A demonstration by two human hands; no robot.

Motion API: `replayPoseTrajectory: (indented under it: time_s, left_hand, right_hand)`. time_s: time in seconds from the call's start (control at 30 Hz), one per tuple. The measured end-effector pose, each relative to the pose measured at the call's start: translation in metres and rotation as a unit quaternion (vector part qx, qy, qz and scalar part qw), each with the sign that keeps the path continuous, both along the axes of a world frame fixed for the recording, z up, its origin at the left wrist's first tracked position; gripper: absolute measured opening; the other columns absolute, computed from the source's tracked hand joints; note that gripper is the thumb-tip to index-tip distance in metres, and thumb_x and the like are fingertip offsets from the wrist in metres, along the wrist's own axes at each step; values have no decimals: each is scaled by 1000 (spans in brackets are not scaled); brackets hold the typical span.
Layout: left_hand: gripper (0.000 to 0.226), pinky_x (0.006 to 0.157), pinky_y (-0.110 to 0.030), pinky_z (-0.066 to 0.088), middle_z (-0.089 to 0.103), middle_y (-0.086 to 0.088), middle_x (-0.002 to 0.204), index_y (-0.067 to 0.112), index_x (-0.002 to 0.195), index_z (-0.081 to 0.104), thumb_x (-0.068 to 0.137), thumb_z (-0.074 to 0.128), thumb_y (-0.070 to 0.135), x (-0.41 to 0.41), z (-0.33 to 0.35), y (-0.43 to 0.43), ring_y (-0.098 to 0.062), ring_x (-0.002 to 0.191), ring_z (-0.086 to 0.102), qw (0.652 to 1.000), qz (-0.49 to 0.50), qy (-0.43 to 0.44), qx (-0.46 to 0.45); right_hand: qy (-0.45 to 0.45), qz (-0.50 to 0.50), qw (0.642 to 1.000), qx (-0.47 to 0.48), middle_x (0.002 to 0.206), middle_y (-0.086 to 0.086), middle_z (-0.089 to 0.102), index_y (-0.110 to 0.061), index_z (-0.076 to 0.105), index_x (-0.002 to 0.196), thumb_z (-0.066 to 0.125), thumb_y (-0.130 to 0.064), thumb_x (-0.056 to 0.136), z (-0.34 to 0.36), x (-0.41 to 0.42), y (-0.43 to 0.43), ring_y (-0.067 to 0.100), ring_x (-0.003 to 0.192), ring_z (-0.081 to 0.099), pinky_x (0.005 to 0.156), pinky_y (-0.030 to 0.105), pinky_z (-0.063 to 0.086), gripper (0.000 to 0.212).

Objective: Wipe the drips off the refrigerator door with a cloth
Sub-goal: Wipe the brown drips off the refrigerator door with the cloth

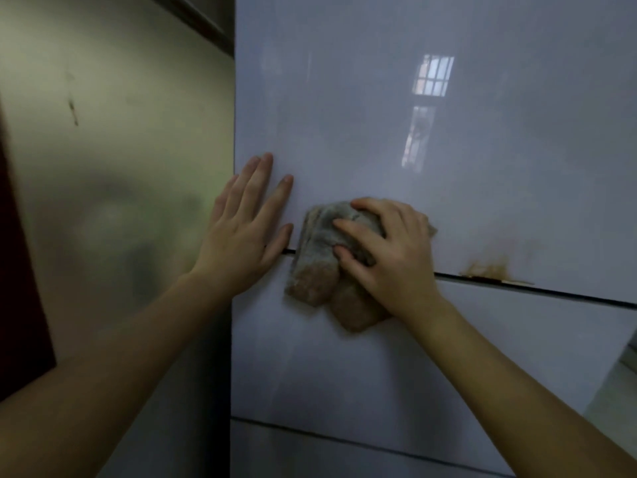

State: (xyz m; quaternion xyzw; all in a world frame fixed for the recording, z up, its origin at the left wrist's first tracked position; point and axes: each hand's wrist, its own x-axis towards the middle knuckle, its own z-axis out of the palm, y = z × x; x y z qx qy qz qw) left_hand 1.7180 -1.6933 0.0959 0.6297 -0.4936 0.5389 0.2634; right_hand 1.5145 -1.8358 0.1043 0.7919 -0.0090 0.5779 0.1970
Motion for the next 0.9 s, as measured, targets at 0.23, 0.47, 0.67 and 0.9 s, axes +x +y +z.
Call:
replayPoseTrajectory:
  time_s: [0.23,0.47,0.67,0.9]
  left_hand:
    - [62,123,-53,23,21,-18,165,11,153,36,99,44,41,-15,-4,-9,-34,153,18,998,-21,60,-24]
    - [64,124,-55,18,23,-22,163,8,151,36,97,48,41,-15,-10,-27,-36,153,19,995,-32,65,-75]
    - [65,125,-55,14,21,-22,163,7,152,35,97,48,39,-15,-11,-30,-37,153,17,995,-28,59,-77]
    - [66,126,-55,12,20,-22,164,7,153,34,97,47,39,-15,-12,-33,-36,154,16,994,-35,59,-82]
  right_hand:
    - [-53,-56,997,18,123,14,66,-17,77,112,75,-37,88,-12,-86,-52,36,107,61,92,45,42,31]
    - [-18,-47,999,-16,123,14,67,-17,78,112,77,-36,87,-10,-89,-58,36,107,62,92,45,44,32]
    - [-61,-89,994,-7,120,20,66,-11,78,111,72,-38,90,-23,-129,-80,40,103,62,92,44,42,35]
    - [-10,-45,998,-32,120,13,68,-19,79,109,79,-40,86,-15,-58,-43,36,104,63,90,46,46,31]
